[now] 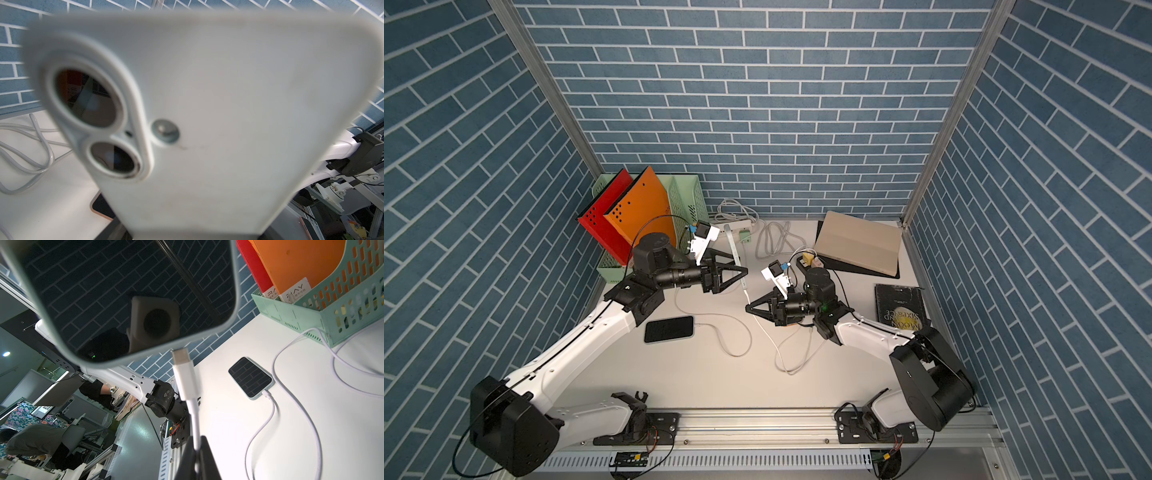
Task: Unplug the charging cable from the phone
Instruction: Remove the charging cable from the phone.
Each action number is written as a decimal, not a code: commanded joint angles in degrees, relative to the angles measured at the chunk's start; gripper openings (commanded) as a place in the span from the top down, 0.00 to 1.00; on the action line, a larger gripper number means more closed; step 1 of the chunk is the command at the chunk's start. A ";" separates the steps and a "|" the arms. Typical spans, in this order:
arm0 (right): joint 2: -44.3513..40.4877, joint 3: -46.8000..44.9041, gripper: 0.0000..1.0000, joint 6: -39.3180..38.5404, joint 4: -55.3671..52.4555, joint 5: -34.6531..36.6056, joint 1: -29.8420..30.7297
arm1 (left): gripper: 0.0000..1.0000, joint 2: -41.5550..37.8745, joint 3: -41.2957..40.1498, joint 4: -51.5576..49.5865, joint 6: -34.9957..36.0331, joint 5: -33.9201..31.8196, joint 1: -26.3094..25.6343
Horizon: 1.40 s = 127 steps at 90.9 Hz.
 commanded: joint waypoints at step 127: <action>9.47 17.25 0.51 -11.96 -35.82 20.79 -4.18 | 1.00 -2.12 0.08 3.26 -0.40 1.57 0.66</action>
